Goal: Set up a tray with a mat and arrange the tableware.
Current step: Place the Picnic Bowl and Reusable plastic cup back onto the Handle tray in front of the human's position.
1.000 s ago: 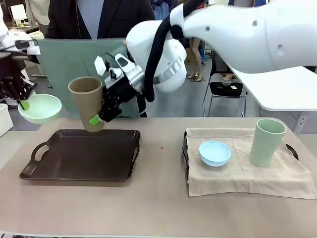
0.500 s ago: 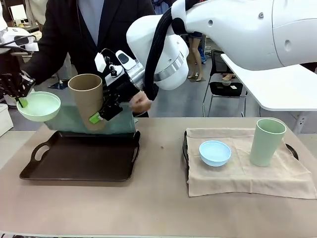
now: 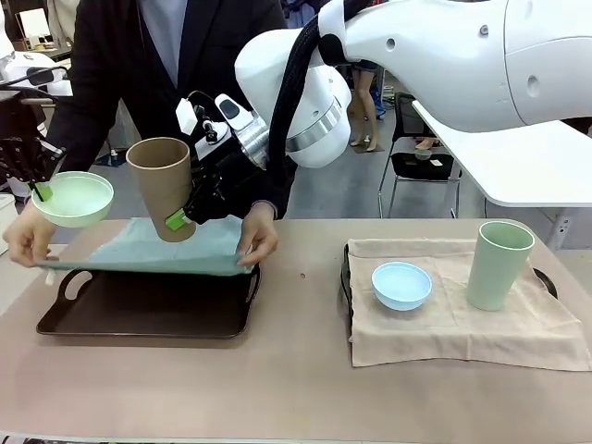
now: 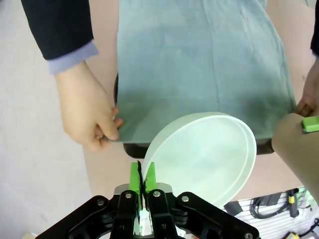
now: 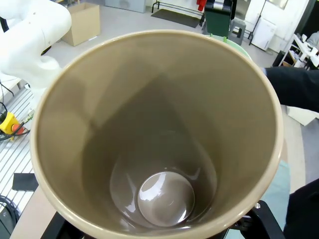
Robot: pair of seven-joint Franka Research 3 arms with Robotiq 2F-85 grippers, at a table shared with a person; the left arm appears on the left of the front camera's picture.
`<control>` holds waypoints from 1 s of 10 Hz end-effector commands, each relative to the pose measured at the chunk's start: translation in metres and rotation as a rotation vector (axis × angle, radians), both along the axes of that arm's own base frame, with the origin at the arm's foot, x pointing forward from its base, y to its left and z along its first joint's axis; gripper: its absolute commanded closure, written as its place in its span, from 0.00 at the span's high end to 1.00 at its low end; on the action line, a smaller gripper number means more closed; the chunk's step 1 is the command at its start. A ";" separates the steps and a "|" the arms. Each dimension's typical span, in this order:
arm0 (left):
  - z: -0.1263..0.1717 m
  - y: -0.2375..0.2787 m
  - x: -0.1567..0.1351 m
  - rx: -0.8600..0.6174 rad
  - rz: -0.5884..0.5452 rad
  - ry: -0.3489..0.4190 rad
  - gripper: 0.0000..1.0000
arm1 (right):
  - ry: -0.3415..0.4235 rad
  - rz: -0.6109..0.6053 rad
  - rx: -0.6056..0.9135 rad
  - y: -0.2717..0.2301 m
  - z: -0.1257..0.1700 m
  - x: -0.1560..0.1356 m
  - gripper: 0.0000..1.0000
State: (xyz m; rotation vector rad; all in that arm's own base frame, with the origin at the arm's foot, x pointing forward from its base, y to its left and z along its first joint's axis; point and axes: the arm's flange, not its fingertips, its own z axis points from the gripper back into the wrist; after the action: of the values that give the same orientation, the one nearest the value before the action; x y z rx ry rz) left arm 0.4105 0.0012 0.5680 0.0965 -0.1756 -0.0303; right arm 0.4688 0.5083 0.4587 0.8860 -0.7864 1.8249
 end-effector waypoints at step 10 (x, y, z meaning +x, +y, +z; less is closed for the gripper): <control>0.000 0.001 -0.002 -0.003 -0.016 -0.009 0.00 | -0.007 0.012 0.002 0.000 0.002 0.000 0.00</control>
State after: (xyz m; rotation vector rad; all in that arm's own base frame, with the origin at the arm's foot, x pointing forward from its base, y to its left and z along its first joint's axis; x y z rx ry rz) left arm 0.4105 0.0013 0.5680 0.0964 -0.1756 -0.0303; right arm 0.4689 0.5083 0.4587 0.8861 -0.7863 1.8249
